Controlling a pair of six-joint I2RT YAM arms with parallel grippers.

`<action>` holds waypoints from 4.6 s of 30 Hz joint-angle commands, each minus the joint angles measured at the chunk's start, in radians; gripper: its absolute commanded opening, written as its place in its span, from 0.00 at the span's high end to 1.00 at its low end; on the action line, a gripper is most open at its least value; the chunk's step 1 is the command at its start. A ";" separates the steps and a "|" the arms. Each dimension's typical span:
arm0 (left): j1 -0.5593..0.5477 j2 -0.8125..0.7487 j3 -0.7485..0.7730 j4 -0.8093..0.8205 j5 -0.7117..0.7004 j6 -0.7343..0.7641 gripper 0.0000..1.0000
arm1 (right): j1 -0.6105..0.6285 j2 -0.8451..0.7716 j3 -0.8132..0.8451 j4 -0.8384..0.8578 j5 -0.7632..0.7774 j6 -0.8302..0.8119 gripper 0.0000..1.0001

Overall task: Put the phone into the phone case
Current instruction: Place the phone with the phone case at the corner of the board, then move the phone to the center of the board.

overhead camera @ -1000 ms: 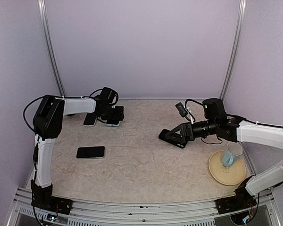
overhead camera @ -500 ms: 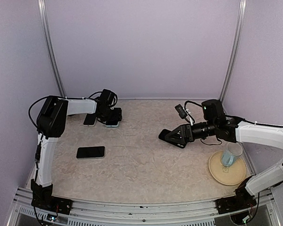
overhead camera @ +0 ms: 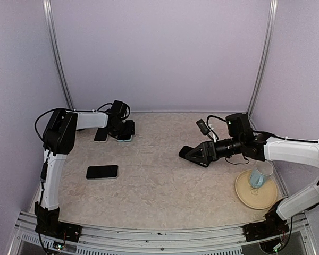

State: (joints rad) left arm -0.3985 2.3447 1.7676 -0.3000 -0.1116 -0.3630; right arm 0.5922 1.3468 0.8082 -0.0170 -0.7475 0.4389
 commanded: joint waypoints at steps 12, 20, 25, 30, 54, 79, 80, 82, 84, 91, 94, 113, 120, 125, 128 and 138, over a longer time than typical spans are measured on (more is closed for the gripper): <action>0.006 0.024 0.044 0.041 -0.025 -0.009 0.31 | -0.012 0.032 0.000 0.050 -0.024 0.009 0.27; 0.004 0.019 0.038 0.041 -0.037 -0.017 0.21 | -0.011 0.031 0.003 0.049 -0.028 0.008 0.27; 0.003 0.018 0.038 0.039 -0.047 -0.022 0.17 | -0.011 0.034 0.002 0.052 -0.030 0.009 0.27; 0.001 0.015 0.036 0.039 -0.057 -0.022 0.11 | -0.011 0.029 0.003 0.050 -0.033 0.008 0.27; -0.015 -0.109 -0.033 0.086 -0.122 -0.012 0.01 | -0.012 0.023 0.019 0.023 -0.024 -0.003 0.25; -0.201 -0.699 -0.672 0.250 -0.213 0.071 0.01 | 0.021 0.070 -0.033 0.092 0.042 -0.121 0.10; -0.220 -0.736 -0.710 0.259 -0.220 0.092 0.01 | 0.025 0.076 -0.031 0.094 0.043 -0.121 0.10; -0.255 -0.806 -0.764 0.259 -0.221 0.143 0.01 | 0.036 0.087 -0.030 0.101 0.045 -0.121 0.10; -0.278 -0.854 -0.787 0.216 -0.189 0.184 0.01 | 0.045 0.096 -0.027 0.107 0.048 -0.122 0.10; -0.283 -1.002 -0.829 0.111 -0.034 0.296 0.01 | 0.062 0.116 0.005 0.104 0.033 -0.131 0.10; -0.280 -1.020 -0.784 -0.005 0.038 0.347 0.01 | 0.066 0.113 0.014 0.095 0.033 -0.141 0.10; -0.093 -1.143 -0.946 -0.137 -0.028 -0.188 0.01 | 0.072 0.037 -0.004 0.064 0.038 -0.183 0.09; -0.076 -1.142 -1.015 -0.143 -0.176 -0.336 0.01 | 0.073 0.031 -0.014 0.068 0.044 -0.181 0.09; -0.059 -1.101 -1.059 -0.119 -0.219 -0.380 0.01 | 0.075 0.041 -0.015 0.068 0.045 -0.175 0.09; -0.049 -1.073 -1.087 -0.081 -0.221 -0.385 0.01 | 0.076 0.044 -0.015 0.066 0.046 -0.175 0.09; -0.029 -0.960 -1.148 0.046 -0.194 -0.379 0.01 | 0.081 0.062 -0.009 0.062 0.047 -0.175 0.09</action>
State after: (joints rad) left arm -0.4366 1.3602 0.6388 -0.3367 -0.3115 -0.7326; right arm 0.6594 1.4071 0.7956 0.0536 -0.7086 0.2695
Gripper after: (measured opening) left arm 0.989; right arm 0.908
